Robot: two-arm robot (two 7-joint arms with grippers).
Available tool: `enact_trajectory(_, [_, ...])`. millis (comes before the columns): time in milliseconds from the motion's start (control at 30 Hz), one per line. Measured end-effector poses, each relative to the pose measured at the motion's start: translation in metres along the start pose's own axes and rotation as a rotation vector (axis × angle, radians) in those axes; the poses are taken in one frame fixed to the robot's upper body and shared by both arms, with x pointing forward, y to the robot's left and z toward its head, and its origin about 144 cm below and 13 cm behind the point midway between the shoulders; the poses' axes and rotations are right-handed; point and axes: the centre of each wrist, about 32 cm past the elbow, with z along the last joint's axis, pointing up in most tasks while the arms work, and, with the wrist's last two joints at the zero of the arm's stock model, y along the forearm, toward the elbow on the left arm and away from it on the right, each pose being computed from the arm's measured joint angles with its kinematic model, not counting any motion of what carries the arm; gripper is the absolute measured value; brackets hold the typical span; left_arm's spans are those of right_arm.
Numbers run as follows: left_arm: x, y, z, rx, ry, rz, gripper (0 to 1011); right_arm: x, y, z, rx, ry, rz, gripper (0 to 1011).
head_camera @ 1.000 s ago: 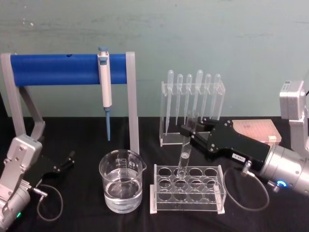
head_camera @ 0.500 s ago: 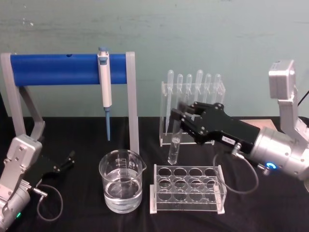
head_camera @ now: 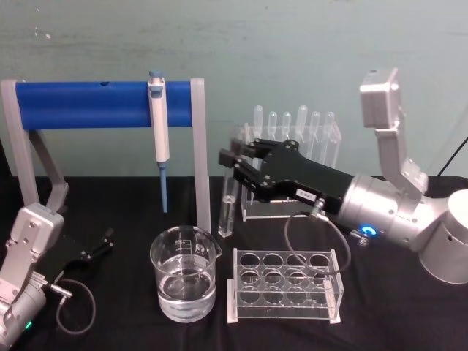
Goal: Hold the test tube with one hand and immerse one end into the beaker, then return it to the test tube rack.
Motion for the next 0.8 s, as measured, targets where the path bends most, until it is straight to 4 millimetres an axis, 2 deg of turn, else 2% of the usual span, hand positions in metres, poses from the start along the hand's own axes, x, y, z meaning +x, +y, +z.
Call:
enact_trajectory(200, [0.000, 0.000, 0.000, 0.000, 0.000, 0.000, 1000, -0.002, 0.018, 0.001, 0.010, 0.005, 0.040, 225])
enact_trajectory(467, [0.000, 0.000, 0.000, 0.000, 0.000, 0.000, 1000, -0.005, 0.031, -0.003, 0.011, 0.015, 0.076, 225])
enact_trajectory(800, [0.000, 0.000, 0.000, 0.000, 0.000, 0.000, 1000, -0.008, 0.044, -0.027, -0.002, 0.030, 0.107, 225])
